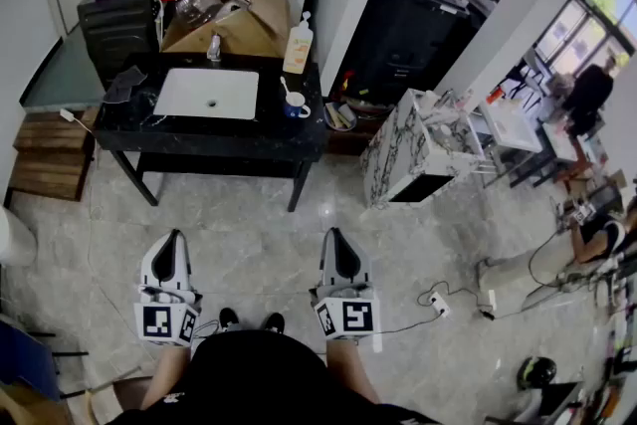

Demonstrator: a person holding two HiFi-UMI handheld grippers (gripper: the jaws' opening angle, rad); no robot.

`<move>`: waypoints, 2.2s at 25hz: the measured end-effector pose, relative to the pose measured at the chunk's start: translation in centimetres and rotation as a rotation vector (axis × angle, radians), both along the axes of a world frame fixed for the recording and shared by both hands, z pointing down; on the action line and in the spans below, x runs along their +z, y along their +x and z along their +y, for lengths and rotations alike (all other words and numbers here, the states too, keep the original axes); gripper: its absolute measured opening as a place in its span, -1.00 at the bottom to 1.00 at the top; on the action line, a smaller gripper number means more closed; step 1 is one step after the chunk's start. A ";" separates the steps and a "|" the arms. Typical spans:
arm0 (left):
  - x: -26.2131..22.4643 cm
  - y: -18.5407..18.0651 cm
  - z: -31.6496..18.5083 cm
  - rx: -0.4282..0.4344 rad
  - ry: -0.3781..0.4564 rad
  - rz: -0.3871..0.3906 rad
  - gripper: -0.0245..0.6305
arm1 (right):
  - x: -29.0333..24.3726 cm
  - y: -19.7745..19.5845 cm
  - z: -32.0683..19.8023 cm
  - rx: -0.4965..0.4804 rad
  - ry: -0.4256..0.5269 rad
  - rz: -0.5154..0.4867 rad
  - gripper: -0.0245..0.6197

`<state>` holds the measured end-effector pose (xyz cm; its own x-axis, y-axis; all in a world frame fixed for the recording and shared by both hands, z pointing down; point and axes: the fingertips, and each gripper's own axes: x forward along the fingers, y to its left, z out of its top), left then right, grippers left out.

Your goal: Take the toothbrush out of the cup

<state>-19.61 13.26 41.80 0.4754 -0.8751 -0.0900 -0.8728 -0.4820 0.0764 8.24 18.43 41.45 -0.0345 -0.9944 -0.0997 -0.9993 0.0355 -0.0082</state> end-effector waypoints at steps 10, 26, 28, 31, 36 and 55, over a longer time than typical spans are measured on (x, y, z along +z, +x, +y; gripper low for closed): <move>0.1 -0.2 0.2 0.000 -0.010 -0.006 -0.92 | 0.0 -0.4 0.3 0.002 0.016 -0.017 -0.85; 0.4 0.1 0.3 0.013 -0.011 -0.008 -0.92 | 0.4 -0.6 0.1 0.008 -0.002 0.017 -0.72; 0.3 0.0 0.4 0.012 -0.012 -0.010 -0.92 | 0.2 -0.6 0.1 0.011 -0.002 0.018 -0.65; 0.2 0.0 0.4 0.015 -0.010 -0.012 -0.92 | 0.0 -0.4 0.0 0.017 0.002 0.017 -0.52; 0.0 0.1 0.4 0.020 -0.014 -0.014 -0.92 | -0.4 -0.1 0.0 0.022 0.001 0.015 -0.35; 0.2 0.1 -0.1 0.033 -0.015 -0.013 -0.92 | -0.5 -1.0 -0.8 0.003 -0.010 0.027 0.45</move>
